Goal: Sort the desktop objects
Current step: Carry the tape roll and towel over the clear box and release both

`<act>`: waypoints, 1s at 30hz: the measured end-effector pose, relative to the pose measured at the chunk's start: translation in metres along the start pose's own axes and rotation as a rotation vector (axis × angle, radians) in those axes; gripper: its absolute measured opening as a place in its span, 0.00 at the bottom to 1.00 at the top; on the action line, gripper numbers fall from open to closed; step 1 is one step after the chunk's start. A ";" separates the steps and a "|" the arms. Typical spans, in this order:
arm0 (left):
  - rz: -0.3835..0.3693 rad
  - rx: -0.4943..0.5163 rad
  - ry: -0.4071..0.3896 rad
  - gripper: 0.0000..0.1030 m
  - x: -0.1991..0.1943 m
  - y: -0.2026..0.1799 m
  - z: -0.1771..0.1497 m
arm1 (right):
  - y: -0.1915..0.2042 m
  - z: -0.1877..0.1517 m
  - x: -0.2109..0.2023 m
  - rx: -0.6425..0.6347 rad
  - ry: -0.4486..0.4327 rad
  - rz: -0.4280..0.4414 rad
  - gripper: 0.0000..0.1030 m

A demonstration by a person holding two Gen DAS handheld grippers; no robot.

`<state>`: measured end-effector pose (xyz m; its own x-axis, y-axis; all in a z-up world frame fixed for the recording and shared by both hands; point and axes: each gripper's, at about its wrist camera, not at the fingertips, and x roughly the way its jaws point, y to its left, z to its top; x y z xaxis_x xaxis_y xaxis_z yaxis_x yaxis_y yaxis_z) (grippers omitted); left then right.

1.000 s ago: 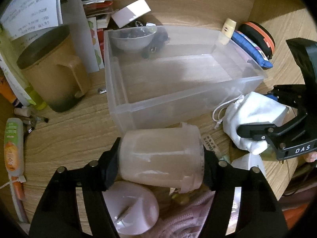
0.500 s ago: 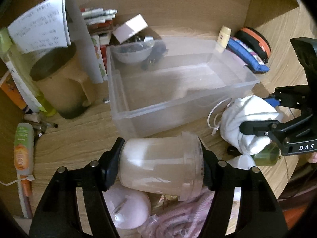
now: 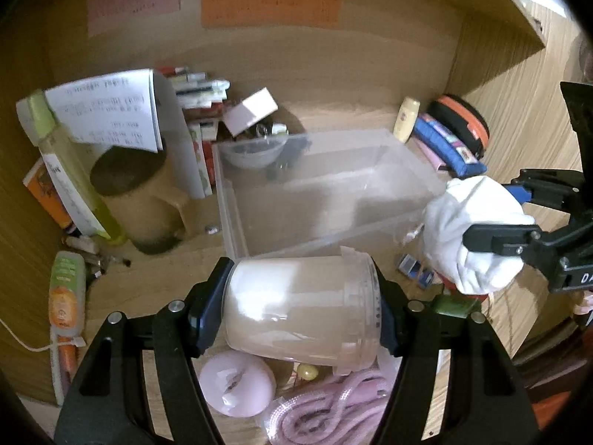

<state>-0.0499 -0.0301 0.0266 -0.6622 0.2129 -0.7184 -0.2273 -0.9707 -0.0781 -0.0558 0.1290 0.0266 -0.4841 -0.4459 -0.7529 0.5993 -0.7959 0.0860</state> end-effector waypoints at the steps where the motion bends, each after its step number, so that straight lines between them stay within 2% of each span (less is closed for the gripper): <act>1: -0.005 -0.003 -0.009 0.65 -0.002 0.001 0.002 | -0.002 0.003 -0.002 0.001 -0.009 -0.002 0.47; 10: -0.008 -0.019 -0.071 0.65 -0.008 0.004 0.028 | -0.016 0.028 -0.012 0.028 -0.090 -0.046 0.47; 15: -0.013 -0.030 -0.079 0.65 0.000 0.005 0.043 | -0.026 0.039 -0.005 0.039 -0.099 -0.057 0.47; 22: -0.025 -0.047 -0.062 0.65 0.022 0.007 0.060 | -0.042 0.049 0.016 0.073 -0.079 -0.048 0.47; 30: 0.002 -0.028 -0.010 0.65 0.057 0.006 0.066 | -0.060 0.052 0.055 0.098 0.004 -0.023 0.47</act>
<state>-0.1357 -0.0161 0.0312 -0.6699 0.2117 -0.7116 -0.2058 -0.9739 -0.0961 -0.1517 0.1303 0.0140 -0.4945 -0.4255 -0.7579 0.5230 -0.8421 0.1316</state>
